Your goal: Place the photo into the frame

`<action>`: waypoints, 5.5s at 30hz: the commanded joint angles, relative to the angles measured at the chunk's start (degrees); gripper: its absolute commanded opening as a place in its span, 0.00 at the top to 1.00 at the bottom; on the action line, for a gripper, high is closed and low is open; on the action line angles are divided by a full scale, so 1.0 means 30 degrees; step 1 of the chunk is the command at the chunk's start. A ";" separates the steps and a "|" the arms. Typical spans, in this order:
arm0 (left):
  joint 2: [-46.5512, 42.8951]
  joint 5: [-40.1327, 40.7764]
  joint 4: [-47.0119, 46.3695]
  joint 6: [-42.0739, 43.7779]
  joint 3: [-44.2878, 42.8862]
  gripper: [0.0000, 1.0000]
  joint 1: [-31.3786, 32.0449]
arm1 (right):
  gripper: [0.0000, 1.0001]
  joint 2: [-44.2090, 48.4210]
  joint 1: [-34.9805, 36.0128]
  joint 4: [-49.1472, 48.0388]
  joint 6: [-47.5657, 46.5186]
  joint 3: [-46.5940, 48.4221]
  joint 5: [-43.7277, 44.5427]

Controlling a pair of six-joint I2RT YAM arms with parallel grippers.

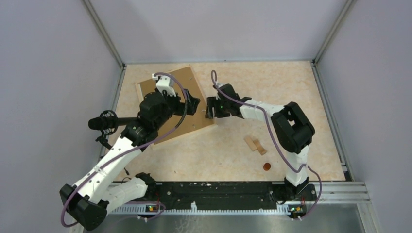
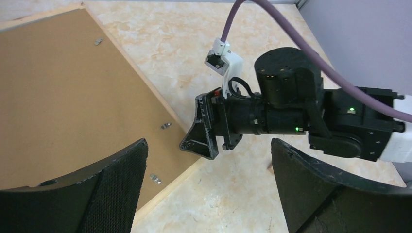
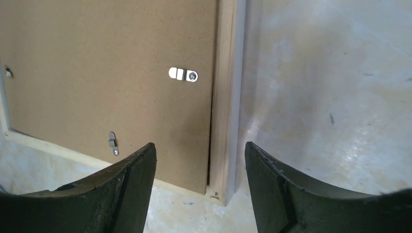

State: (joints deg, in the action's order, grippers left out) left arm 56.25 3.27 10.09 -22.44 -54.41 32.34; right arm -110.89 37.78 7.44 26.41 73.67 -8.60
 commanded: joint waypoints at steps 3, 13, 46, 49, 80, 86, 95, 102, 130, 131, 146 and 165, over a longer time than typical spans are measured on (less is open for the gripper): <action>-0.0993 0.0943 0.1924 0.0247 -0.0755 0.01 -0.0003 | 0.33 -0.2117 0.0785 0.0396 -0.1061 0.2782 0.0953; -0.1561 0.1022 0.3879 0.0036 -0.1368 0.01 -0.0008 | 0.35 -0.3207 0.1881 0.7447 -0.1644 0.4133 0.4841; 0.8970 0.5920 0.7217 -0.4338 -0.5775 0.02 -0.5003 | 0.30 0.4513 -0.1842 -0.1481 -0.0567 -0.5119 -0.3302; 1.2273 0.8137 0.7030 -0.4338 -0.7928 0.02 -0.5770 | 0.22 0.3764 -0.2044 -0.2888 -0.0008 -0.3901 -0.3491; 2.2258 0.3587 0.6060 -0.4495 -1.2635 0.02 -1.2508 | 0.21 -0.3355 -0.3072 -0.5408 0.3025 0.1884 -0.6012; 2.2289 -0.1872 0.6472 -0.5037 -1.2065 0.03 -1.2394 | 0.29 -0.3331 -0.3072 -0.6652 0.4309 0.1115 -0.7343; 2.0104 -0.4579 0.5888 -0.5019 -0.9051 0.04 -0.9991 | 0.40 0.0156 -0.3074 -1.1056 0.7375 -0.4588 -0.8732; 1.8240 -0.5897 0.5365 -0.3984 -0.6705 0.02 -0.8670 | 0.29 0.3309 -0.3745 -0.3262 0.2779 -0.5404 -0.4036; 1.5672 -0.6628 0.4482 -0.3617 -0.4401 0.02 -0.8787 | 0.45 0.3468 -0.5099 -0.1170 0.1905 -0.3130 -0.2597; 1.5700 -0.6652 0.4485 -0.3617 -0.4393 0.02 -0.8787 | 0.45 0.3348 -0.5134 -0.1204 0.1916 -0.3135 -0.2610; 1.5999 -0.6875 0.4472 -0.3348 -0.4637 0.01 -0.8875 | 0.46 0.1366 -0.5957 -0.3647 0.2682 -0.3715 -0.4574; 1.5130 -0.5127 0.4956 -0.3508 -0.4729 0.02 -0.8814 | 0.39 0.1710 -0.5232 0.0880 0.0189 -0.1456 -0.1322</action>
State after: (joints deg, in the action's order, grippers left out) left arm 105.27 -14.52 23.99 -31.62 -68.58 4.82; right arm -109.97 19.86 -3.88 31.79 65.45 -26.79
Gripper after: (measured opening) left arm 0.986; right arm 0.567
